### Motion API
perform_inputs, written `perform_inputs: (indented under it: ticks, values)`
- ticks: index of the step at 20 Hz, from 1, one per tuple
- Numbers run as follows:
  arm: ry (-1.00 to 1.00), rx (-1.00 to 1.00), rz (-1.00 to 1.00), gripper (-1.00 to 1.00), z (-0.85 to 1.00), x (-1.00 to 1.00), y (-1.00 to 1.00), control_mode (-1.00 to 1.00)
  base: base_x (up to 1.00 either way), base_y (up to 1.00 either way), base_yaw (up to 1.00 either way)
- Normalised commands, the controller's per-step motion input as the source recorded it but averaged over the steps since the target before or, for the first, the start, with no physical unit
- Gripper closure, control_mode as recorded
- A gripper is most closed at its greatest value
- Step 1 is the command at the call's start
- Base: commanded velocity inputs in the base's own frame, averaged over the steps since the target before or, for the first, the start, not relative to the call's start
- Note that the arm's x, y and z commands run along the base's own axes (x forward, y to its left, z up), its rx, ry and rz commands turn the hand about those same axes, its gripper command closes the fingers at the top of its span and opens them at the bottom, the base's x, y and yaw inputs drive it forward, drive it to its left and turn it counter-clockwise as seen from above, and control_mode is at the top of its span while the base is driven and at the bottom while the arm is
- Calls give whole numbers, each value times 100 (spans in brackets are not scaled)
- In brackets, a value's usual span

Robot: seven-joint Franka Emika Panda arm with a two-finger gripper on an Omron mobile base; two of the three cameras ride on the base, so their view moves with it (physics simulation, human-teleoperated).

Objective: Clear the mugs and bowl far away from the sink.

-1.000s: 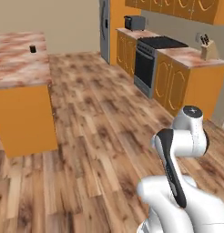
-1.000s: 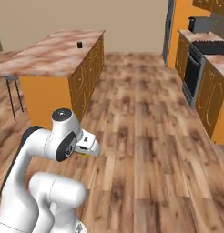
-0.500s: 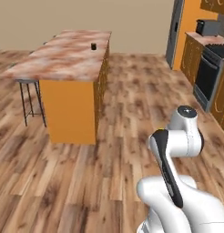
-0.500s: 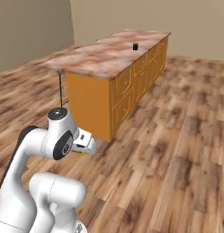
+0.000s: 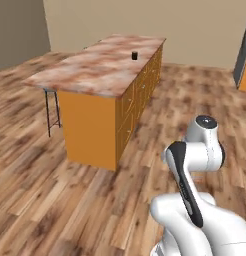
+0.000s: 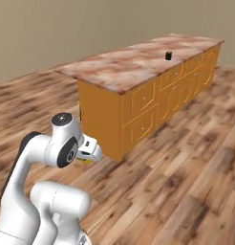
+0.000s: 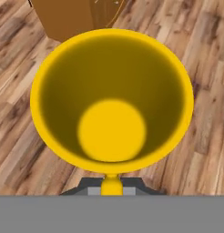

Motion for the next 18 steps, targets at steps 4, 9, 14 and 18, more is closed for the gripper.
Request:
perform_inputs:
  ticks: [4,9,14,18]
  values:
    - [0,0,0,100,0,0,0,100,87,-100,48]
    - [0,0,0,100,0,0,0,100,85,-100,40]
    - [0,0,0,100,0,0,0,100,87,-100,31]
    - [0,0,0,100,0,0,0,100,81,-100,26]
